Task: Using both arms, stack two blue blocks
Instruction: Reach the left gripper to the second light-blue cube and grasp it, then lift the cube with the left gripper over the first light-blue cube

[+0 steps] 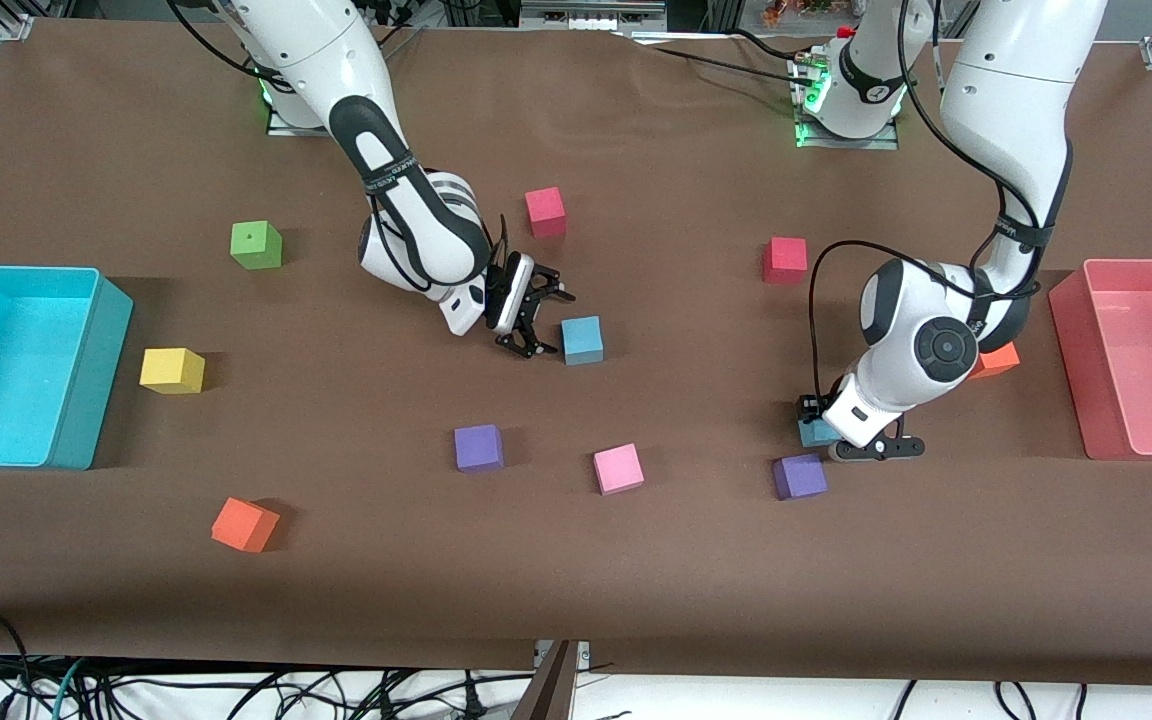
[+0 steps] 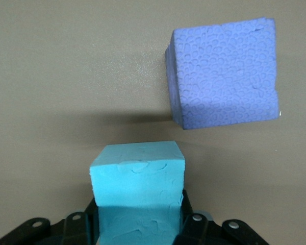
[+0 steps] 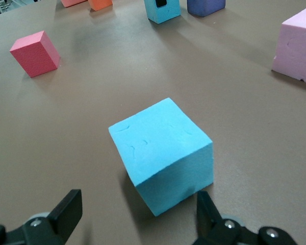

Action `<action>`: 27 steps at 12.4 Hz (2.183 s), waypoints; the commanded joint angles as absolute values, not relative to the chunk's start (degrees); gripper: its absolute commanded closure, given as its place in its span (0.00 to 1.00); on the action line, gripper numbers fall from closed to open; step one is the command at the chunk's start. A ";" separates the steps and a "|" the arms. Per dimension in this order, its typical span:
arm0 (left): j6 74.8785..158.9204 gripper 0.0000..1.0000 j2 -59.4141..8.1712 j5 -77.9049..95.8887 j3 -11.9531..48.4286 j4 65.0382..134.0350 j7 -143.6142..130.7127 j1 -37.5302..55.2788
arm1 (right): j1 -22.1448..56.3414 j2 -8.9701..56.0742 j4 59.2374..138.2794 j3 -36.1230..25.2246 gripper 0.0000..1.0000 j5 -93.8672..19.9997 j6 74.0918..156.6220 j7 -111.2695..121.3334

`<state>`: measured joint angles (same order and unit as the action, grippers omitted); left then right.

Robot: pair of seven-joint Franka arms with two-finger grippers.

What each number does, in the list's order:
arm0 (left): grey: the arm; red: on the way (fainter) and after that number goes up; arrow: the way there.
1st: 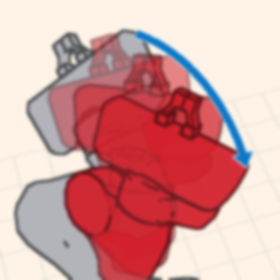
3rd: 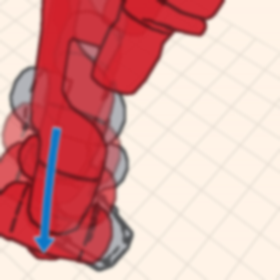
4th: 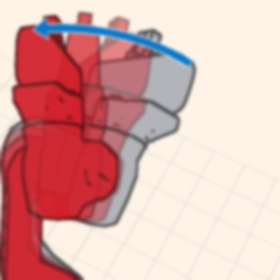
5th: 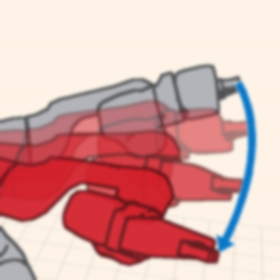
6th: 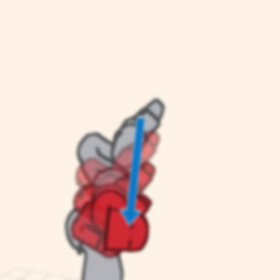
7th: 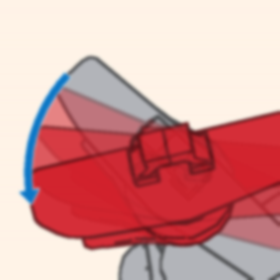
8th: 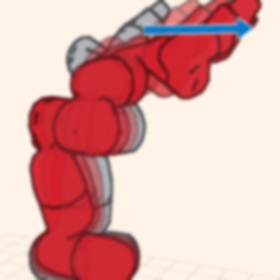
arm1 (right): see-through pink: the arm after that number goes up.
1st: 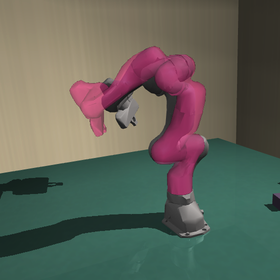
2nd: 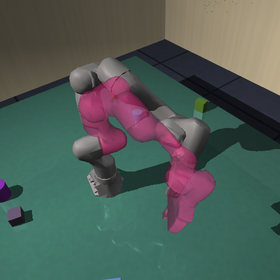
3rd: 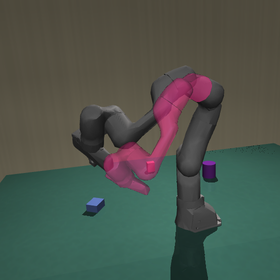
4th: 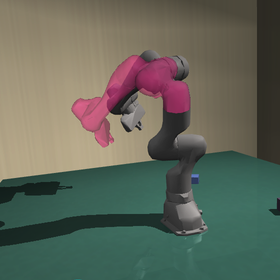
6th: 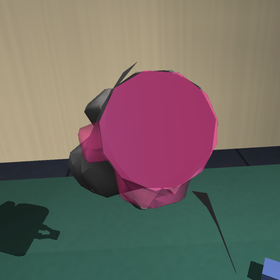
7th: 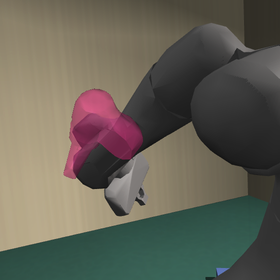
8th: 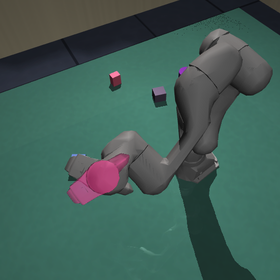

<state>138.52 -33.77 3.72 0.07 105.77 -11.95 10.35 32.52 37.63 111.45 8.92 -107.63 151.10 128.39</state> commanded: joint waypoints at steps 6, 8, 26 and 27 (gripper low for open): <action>125.43 1.00 -22.24 5.88 2.18 103.90 -13.78 11.59 | 32.78 38.23 110.57 8.53 0.01 -109.07 150.38 129.99; 121.66 1.00 -22.15 5.71 3.77 99.95 -21.49 14.48 | 32.78 38.23 110.57 8.53 0.01 -109.07 150.38 130.08; 114.61 1.00 -43.15 5.27 -0.26 74.97 -57.39 43.24 | 32.70 38.14 110.57 8.53 0.01 -108.98 149.94 129.99; 114.70 1.00 -43.59 5.27 -0.26 74.62 -57.65 43.59 | 32.70 38.14 110.57 8.53 0.01 -108.98 149.94 129.99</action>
